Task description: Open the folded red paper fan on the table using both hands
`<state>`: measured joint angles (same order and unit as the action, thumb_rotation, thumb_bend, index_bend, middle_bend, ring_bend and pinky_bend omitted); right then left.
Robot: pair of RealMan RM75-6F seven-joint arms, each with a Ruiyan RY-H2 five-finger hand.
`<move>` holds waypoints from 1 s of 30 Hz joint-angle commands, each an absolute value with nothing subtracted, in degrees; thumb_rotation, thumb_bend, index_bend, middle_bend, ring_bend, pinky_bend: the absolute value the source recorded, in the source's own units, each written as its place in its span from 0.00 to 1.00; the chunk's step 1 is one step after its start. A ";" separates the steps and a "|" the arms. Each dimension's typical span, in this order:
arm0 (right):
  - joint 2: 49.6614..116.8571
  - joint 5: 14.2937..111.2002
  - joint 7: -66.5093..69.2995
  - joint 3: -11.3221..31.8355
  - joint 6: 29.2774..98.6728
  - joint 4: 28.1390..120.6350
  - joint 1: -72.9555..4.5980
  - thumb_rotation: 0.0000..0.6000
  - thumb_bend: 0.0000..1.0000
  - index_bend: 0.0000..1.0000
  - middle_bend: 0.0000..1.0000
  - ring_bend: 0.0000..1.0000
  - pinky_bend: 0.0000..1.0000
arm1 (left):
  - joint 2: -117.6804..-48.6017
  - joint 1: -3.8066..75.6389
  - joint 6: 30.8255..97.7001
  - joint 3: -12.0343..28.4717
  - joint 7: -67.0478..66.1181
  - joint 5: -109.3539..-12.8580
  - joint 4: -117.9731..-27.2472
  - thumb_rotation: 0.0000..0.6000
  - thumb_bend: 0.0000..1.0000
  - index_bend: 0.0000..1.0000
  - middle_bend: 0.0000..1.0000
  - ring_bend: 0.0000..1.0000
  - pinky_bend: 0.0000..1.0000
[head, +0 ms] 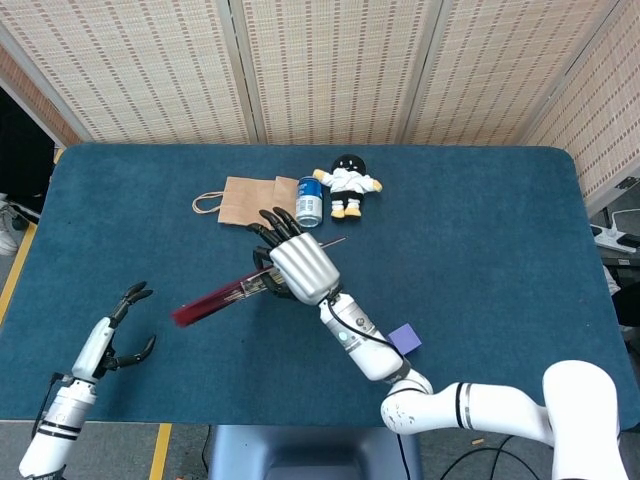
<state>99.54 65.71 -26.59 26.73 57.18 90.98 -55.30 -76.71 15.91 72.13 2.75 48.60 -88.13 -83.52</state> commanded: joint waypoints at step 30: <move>108.86 48.51 -34.83 30.65 63.79 87.70 -69.15 1.00 0.55 0.62 0.15 0.00 0.00 | -85.77 21.07 67.56 10.90 52.04 -75.94 -92.46 1.00 0.50 0.45 0.01 0.00 0.06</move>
